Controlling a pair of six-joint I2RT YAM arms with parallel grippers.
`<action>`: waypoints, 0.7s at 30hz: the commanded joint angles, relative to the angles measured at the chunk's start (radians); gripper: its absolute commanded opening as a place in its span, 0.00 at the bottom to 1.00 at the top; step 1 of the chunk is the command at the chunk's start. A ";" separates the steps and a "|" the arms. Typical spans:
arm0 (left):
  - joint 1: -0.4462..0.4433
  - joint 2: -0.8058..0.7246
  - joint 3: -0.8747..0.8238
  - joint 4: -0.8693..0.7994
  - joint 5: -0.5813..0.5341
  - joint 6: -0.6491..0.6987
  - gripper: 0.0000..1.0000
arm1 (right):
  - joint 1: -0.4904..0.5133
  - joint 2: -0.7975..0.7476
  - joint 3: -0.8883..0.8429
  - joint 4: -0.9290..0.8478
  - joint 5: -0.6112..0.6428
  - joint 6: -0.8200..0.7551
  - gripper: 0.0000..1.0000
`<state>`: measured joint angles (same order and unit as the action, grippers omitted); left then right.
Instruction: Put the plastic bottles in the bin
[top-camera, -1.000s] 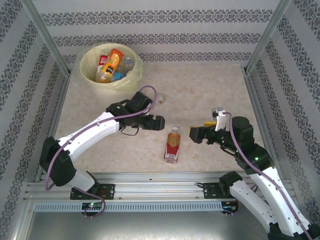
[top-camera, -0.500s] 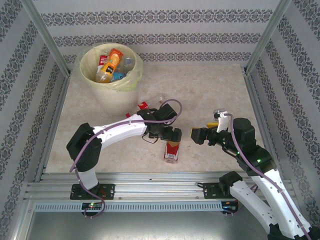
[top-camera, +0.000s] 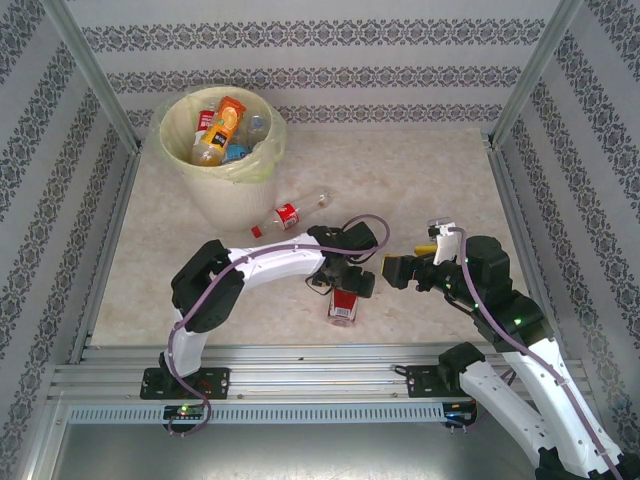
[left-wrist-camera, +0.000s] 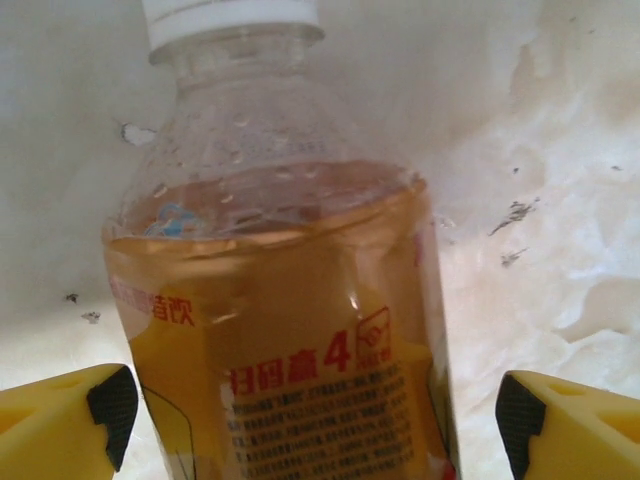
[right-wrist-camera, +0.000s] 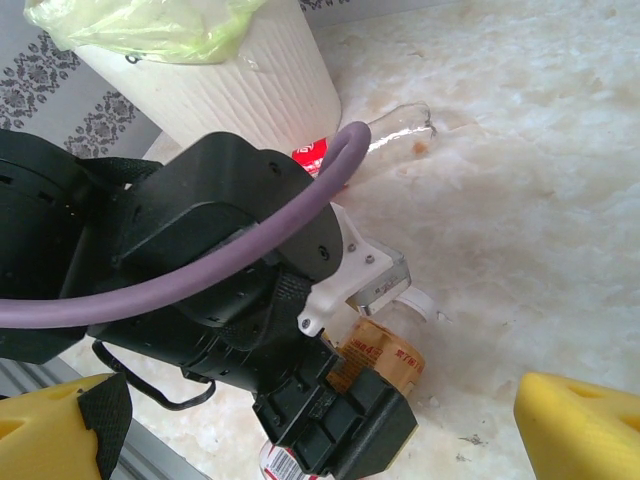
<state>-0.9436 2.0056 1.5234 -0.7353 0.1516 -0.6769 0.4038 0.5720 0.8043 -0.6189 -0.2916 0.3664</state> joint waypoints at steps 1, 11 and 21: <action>-0.023 0.024 0.036 -0.083 -0.026 0.031 0.91 | 0.009 -0.010 0.013 -0.002 0.017 -0.011 0.98; -0.029 0.042 0.061 -0.132 -0.038 0.069 0.77 | 0.007 -0.005 0.010 0.001 0.018 -0.011 0.98; -0.022 -0.001 0.072 -0.162 -0.069 0.107 0.63 | 0.008 -0.003 0.010 0.005 0.015 -0.009 0.98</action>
<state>-0.9611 2.0346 1.5650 -0.8440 0.1139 -0.6037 0.4038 0.5720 0.8043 -0.6189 -0.2916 0.3664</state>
